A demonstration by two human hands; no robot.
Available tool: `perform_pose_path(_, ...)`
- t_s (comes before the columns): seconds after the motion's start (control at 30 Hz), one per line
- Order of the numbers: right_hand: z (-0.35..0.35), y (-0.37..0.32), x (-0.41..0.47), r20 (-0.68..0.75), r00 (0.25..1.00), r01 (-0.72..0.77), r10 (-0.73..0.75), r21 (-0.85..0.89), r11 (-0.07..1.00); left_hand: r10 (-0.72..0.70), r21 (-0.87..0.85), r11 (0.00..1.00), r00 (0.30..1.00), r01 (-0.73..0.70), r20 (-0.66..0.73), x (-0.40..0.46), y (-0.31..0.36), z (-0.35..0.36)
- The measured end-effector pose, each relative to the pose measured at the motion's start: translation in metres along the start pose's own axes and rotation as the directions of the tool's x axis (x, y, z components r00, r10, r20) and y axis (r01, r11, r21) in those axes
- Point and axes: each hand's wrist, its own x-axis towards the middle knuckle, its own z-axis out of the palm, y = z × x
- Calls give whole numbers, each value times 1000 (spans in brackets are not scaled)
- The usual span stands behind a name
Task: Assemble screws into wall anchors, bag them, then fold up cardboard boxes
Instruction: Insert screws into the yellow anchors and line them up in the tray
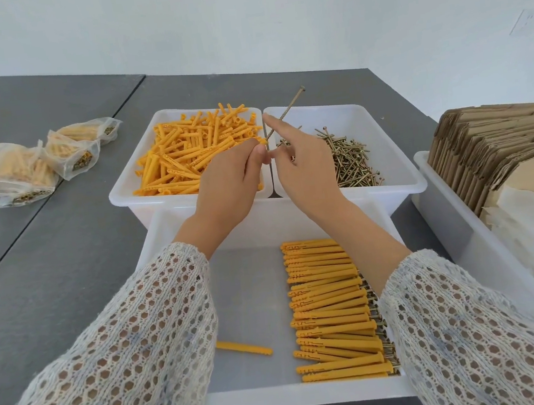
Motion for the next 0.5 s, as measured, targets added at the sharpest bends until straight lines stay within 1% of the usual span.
perform_pose_path(0.1,2,0,-1,14,999,35,-34,-44,998,-10,-17,1000,1000,10,-3,1,-1,0)
perform_pose_path(0.23,4,-3,-4,47,987,155,-151,-88,984,-21,-69,997,999,19,-33,2,-2,1)
perform_pose_path(0.4,2,-3,-4,98,957,288,-275,-181,940,-38,-128,991,996,28,-81,3,-1,1)
perform_pose_path(0.5,1,-3,-4,116,934,357,-339,-207,911,-37,-177,984,995,21,-91,4,1,3)
